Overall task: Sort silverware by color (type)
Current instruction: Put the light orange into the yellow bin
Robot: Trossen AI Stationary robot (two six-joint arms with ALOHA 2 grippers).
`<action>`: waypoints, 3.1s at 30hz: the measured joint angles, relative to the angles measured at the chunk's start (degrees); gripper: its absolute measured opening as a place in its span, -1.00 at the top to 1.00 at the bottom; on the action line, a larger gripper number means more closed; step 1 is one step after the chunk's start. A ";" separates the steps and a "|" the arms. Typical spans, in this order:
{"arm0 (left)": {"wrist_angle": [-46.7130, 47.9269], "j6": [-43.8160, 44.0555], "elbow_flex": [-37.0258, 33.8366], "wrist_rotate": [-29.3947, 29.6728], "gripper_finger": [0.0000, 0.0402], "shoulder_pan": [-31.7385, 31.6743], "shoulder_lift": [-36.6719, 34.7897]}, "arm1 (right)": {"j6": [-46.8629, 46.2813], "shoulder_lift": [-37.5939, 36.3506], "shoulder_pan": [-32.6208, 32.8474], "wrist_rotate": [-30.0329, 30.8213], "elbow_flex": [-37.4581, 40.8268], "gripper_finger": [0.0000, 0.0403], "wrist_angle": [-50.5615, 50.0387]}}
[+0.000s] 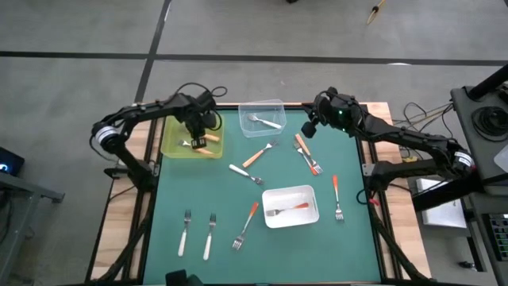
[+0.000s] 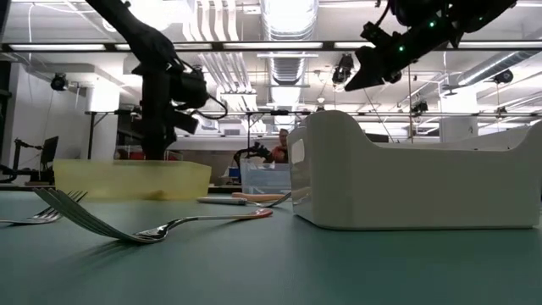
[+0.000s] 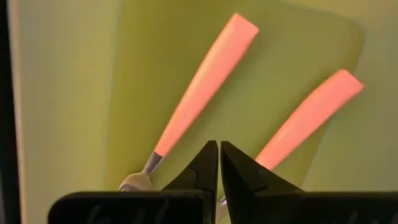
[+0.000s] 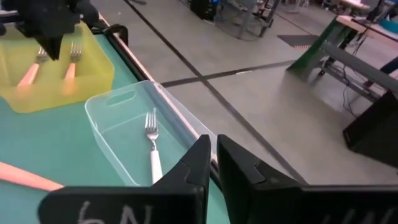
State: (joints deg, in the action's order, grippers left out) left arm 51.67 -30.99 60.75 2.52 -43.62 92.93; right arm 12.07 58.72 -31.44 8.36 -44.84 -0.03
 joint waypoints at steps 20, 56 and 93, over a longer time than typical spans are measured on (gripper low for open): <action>-9.04 -2.70 -4.99 9.97 1.00 -0.78 0.80 | 0.31 4.61 0.00 -1.36 0.02 0.91 0.35; -10.10 1.60 -5.07 3.66 1.00 -0.47 -3.38 | -12.51 7.10 0.17 -11.84 -0.20 0.91 -0.70; -4.25 8.51 -6.49 2.16 1.00 -0.80 0.91 | -11.44 7.08 0.57 -11.36 0.57 0.91 -2.69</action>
State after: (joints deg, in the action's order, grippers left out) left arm 47.42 -22.48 54.26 4.69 -44.42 93.85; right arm 0.62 65.80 -30.87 -3.00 -44.27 -2.72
